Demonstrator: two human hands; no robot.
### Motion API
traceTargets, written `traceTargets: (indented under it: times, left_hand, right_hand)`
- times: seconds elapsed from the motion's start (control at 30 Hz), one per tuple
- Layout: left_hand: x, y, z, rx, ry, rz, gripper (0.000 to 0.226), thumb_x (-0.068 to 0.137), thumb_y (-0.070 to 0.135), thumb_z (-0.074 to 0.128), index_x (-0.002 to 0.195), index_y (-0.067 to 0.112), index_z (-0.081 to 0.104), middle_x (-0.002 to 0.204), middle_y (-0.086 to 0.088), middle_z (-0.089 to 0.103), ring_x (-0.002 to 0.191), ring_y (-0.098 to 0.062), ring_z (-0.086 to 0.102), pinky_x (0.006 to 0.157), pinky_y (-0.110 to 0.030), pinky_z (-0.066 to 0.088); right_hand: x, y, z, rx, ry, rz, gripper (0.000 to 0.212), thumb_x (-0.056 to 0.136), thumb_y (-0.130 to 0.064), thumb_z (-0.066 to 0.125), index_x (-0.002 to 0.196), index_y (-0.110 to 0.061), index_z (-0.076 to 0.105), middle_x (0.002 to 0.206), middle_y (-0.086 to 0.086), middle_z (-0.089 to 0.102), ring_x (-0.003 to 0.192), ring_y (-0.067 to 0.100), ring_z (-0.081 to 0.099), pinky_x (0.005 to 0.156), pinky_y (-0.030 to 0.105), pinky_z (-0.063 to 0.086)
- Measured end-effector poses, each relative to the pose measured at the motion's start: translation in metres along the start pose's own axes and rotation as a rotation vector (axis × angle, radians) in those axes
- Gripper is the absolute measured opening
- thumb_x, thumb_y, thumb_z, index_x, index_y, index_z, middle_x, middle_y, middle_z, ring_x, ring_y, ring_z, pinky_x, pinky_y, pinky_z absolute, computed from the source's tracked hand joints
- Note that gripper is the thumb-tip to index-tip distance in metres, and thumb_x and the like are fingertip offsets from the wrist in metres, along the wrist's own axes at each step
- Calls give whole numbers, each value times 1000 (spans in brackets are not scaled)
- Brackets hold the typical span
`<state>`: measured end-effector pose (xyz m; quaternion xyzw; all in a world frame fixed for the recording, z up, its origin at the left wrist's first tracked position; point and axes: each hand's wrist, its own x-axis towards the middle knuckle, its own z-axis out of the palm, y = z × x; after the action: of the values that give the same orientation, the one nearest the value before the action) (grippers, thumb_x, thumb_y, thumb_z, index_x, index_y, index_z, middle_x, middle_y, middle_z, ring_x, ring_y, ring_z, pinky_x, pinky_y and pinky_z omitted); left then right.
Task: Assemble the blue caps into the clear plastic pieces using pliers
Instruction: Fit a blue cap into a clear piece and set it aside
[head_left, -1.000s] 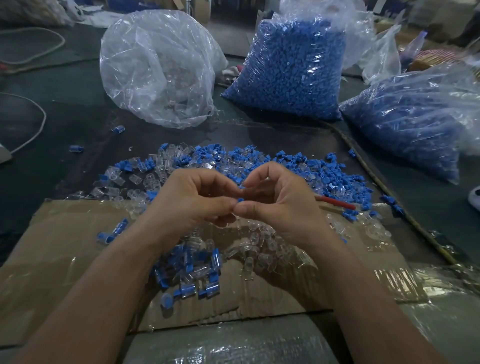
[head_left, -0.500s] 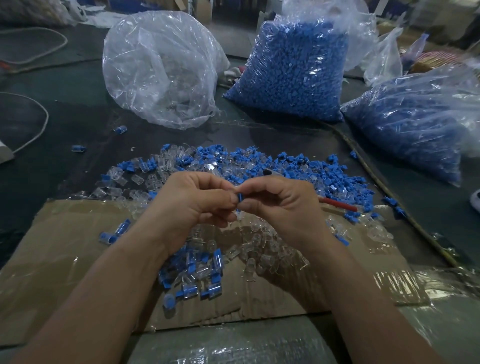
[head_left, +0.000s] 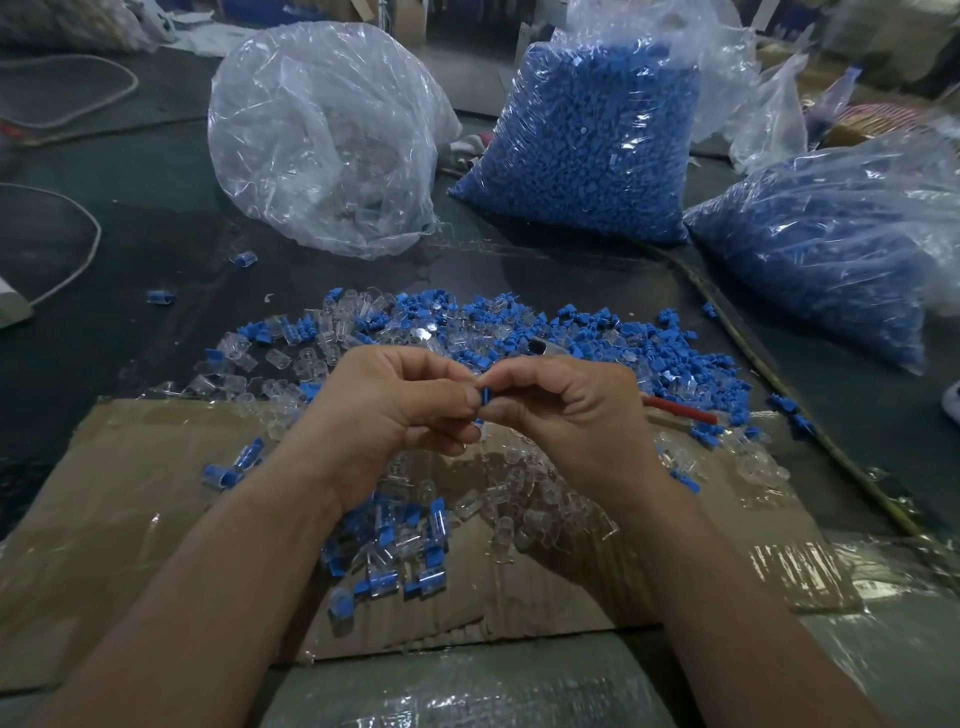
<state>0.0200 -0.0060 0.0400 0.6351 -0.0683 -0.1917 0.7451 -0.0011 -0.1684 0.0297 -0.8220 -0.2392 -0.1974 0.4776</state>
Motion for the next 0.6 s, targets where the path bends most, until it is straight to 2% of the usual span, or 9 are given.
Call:
traceTargets:
  times: [0.07, 0.13, 0.3, 0.47, 0.53, 0.6]
  left_hand:
    - [0, 0, 0, 2, 3, 0, 12, 51, 9, 69, 63, 7, 67, 59, -11, 66, 47, -16, 63, 43, -20, 50]
    - [0, 0, 0, 2, 1, -3, 14, 51, 9, 69, 65, 6, 67, 59, -11, 67, 48, -16, 63, 44, -20, 50]
    - [-1, 1, 1, 17, 2, -3, 18, 52, 9, 68, 69, 3, 65, 59, -11, 67, 48, -16, 64, 45, -20, 51]
    - [-1, 2, 2, 13, 13, 11, 9, 52, 8, 67, 61, 8, 67, 57, -10, 66, 47, -16, 63, 44, -20, 50]
    - [-1, 2, 2, 22, 14, 18, 10, 53, 8, 68, 62, 7, 66, 57, -10, 66, 47, -16, 63, 44, -20, 50]
    - [-1, 1, 2, 33, 7, 14, 6, 56, 5, 68, 59, 10, 68, 57, -9, 66, 47, -16, 63, 45, -20, 50]
  right_hand:
    - [0, 0, 0, -2, 6, -4, 26, 71, -14, 70, 95, -21, 64, 75, -19, 64, 72, -7, 62, 67, 8, 48]
    - [0, 1, 1, -2, 11, -7, 26, 70, -14, 71, 94, -20, 64, 86, -19, 62, 72, -7, 62, 67, 8, 48]
    - [0, 2, 1, -7, 12, -7, 26, 69, -14, 71, 94, -21, 65, 87, -19, 62, 73, -5, 63, 67, 9, 50]
    - [-1, 3, -1, 74, 11, 39, 31, 69, -13, 71, 98, -21, 65, 74, -15, 67, 75, 0, 65, 69, 14, 52]
    - [-1, 3, -1, 86, -2, 48, 35, 69, -13, 72, 102, -20, 63, 78, -20, 65, 77, -1, 65, 70, 14, 52]
    - [0, 3, 0, 64, -1, 29, 35, 68, -12, 72, 102, -15, 63, 84, -13, 66, 77, 3, 66, 71, 19, 54]
